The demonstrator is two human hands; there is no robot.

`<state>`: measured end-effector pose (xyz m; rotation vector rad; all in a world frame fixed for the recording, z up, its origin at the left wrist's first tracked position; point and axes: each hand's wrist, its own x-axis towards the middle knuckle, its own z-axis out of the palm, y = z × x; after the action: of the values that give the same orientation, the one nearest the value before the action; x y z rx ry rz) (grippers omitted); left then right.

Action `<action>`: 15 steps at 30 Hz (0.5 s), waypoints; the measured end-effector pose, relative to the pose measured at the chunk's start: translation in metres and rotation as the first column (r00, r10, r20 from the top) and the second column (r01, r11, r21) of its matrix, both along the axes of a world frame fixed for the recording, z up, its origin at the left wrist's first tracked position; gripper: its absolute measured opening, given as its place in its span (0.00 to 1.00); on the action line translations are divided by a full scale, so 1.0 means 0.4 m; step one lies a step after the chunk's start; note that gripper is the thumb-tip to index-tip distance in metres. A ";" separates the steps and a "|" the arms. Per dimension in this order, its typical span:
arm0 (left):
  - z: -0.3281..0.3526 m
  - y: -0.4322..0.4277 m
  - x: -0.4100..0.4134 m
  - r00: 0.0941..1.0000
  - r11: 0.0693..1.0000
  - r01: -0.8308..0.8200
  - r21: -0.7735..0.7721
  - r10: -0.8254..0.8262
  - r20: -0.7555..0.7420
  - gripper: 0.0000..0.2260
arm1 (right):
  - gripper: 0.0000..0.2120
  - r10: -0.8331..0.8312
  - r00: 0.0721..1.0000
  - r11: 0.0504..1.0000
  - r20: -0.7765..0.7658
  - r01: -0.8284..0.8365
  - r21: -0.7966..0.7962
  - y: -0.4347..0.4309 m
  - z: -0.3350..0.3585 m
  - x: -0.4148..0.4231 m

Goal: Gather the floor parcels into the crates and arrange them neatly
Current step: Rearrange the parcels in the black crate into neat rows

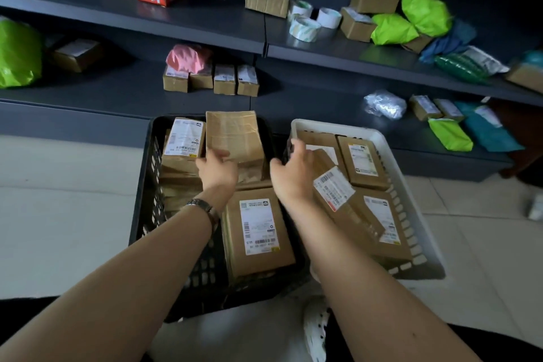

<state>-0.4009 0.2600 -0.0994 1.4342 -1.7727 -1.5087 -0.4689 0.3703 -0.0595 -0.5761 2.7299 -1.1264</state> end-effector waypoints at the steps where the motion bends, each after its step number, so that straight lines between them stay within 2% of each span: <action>1: -0.012 0.023 -0.007 0.995 0.994 0.101 0.044 -0.102 0.018 0.15 | 0.27 0.011 0.998 0.993 -0.070 -0.003 0.116 0.039 -0.001 -0.022; 2: -0.032 0.045 -0.015 0.980 0.977 0.188 0.103 -0.193 0.040 0.13 | 0.25 0.006 0.993 0.985 -0.122 0.015 0.174 0.076 -0.009 -0.041; 4: -0.087 0.087 -0.040 0.950 0.935 0.286 0.211 -0.305 0.064 0.09 | 0.18 -0.036 0.978 0.991 -0.204 0.061 0.119 0.140 -0.011 -0.069; 6: -0.133 0.128 -0.061 0.945 0.912 0.306 0.274 -0.326 0.029 0.06 | 0.14 -0.105 0.937 0.990 -0.332 0.129 0.053 0.192 -0.015 -0.105; 7: -0.119 0.155 -0.065 0.948 0.913 0.305 0.271 -0.317 0.001 0.04 | 0.14 -0.164 0.915 0.978 -0.367 0.200 0.062 0.215 -0.019 -0.132; 8: -0.128 0.170 -0.074 0.947 0.907 0.314 0.280 -0.320 -0.023 0.04 | 0.17 -0.235 0.911 0.953 -0.340 0.284 0.101 0.238 -0.028 -0.164; 9: -0.120 0.191 -0.084 0.943 0.904 0.327 0.277 -0.331 -0.035 0.04 | 0.22 -0.305 0.922 0.919 -0.237 0.350 0.179 0.262 -0.040 -0.195; 11: -0.114 0.219 -0.115 0.939 0.905 0.343 0.251 -0.339 -0.059 0.05 | 0.33 -0.409 0.908 0.870 0.086 0.360 0.336 0.303 -0.074 -0.232; 13: -0.113 0.242 -0.152 0.924 0.908 0.383 0.169 -0.380 -0.049 0.09 | 0.41 -0.444 0.831 0.883 0.334 0.344 0.318 0.324 -0.120 -0.241; 15: -0.103 0.257 -0.193 0.897 0.897 0.441 0.034 -0.442 0.014 0.14 | 0.42 -0.431 0.824 0.902 0.368 0.380 0.205 0.327 -0.159 -0.250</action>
<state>-0.4780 0.3628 -0.1406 1.1055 -2.2064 -1.7432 -0.5690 0.5009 -0.1232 0.2590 2.5754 -0.9984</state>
